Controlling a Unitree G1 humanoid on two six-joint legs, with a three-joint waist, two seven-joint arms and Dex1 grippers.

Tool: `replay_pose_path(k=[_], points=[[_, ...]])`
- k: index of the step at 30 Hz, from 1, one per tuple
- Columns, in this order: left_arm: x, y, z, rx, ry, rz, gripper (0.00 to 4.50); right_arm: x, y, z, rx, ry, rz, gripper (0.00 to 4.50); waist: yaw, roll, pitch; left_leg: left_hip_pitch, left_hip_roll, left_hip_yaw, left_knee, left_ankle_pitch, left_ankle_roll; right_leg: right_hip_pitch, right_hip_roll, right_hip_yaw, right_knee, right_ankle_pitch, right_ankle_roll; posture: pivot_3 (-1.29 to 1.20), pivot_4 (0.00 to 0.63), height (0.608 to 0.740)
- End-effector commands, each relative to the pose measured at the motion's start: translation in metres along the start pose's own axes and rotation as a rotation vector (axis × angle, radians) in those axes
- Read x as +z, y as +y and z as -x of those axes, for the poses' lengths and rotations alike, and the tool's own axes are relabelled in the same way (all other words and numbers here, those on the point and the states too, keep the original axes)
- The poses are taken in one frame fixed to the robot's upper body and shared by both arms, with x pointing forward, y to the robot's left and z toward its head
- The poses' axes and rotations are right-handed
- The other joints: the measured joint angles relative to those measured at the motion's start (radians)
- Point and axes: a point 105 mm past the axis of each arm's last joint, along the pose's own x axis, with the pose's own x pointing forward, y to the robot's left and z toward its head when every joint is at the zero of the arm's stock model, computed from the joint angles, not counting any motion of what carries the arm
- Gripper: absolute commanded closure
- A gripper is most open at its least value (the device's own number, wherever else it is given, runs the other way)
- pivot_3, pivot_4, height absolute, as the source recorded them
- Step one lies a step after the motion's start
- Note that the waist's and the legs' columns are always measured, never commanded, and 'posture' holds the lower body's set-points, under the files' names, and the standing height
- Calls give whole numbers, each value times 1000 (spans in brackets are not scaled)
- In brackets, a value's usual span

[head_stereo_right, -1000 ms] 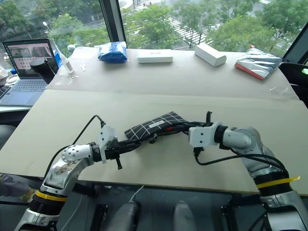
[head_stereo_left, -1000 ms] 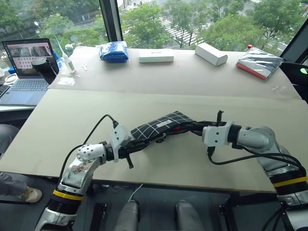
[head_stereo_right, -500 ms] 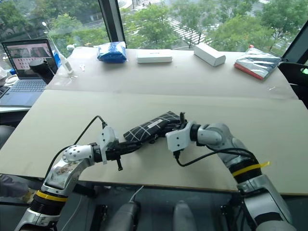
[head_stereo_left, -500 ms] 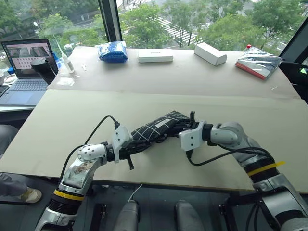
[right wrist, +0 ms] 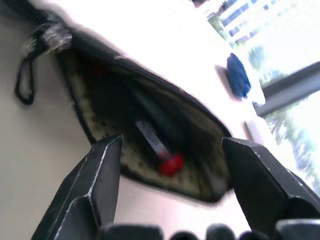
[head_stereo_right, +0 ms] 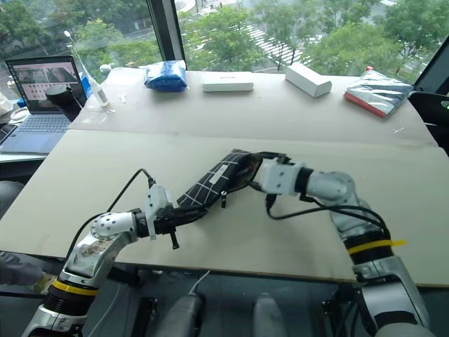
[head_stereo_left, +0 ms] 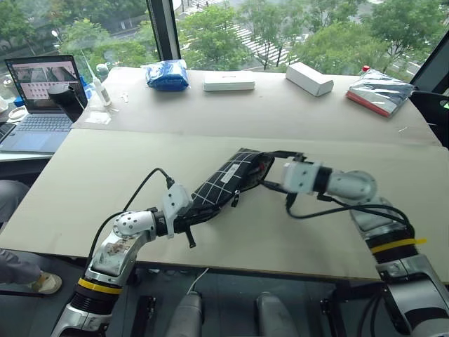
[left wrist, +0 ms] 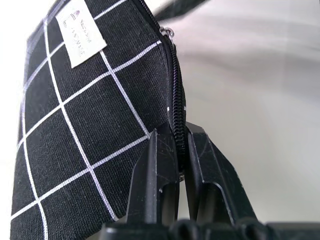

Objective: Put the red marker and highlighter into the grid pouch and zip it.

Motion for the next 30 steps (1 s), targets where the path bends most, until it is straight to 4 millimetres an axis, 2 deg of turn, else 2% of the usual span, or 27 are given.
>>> replay_pose_path(k=[1, 3, 6, 8, 11, 14, 18, 24, 30], points=[[9, -1, -1, -9, -32, -26, 4500, 22, -2, 34, 79, -86, -345, 1026, 1, 0, 0, 0, 0, 0, 0, 0, 0, 0, 0, 0, 0, 0, 0, 0, 150, 740], [9, -1, -1, -10, -32, -26, 4500, 27, 4, 45, 123, -96, -461, 1026, 0, 0, 0, 0, 0, 0, 0, 0, 0, 0, 0, 0, 0, 0, 0, 0, 150, 740], [8, -1, -2, -12, -33, -23, 4500, 19, 33, 55, 206, -40, -558, 1026, -2, 0, 0, 0, 0, 0, 0, 0, 0, 0, 0, 0, 0, -1, 2, 0, 150, 740], [8, -1, -3, -12, -33, -22, 4500, 17, 54, 50, 235, -28, -612, 1026, -4, 0, 0, 0, 0, 0, 0, 0, 1, 0, 0, 0, 0, -2, 3, 0, 150, 740], [7, -1, -4, -13, -32, -20, 4500, 7, 73, 30, 189, -1, -651, 1026, -7, 0, 0, 0, 0, 0, 0, 0, 1, 0, 0, 0, 0, -4, 7, 0, 150, 740], [7, -2, -4, -16, -33, -19, 4500, -6, 78, 2, 81, 31, -656, 1026, -5, 0, 0, 1, 0, 0, 1, 0, 0, 0, 1, 0, 1, -4, 7, 0, 150, 740], [7, -3, -4, -17, -33, -20, 4500, -6, 77, -23, 13, 30, -642, 1026, -3, 0, 0, 0, 0, 0, 1, 0, 0, -1, 0, 0, 1, -4, 8, 0, 150, 740], [8, -2, -5, -14, -34, -27, 4500, 8, 95, -43, 128, -9, -673, 1026, -1, 0, 0, 0, 0, 0, 1, 0, 0, -1, 1, 0, 0, -4, 8, 0, 150, 740], [7, -2, -5, -5, -35, -27, 4500, 16, 98, -51, 137, -43, -704, 1026, -2, 0, 0, 0, 0, 0, 0, 0, 0, -1, 1, 0, 1, -4, 8, 0, 150, 740]])
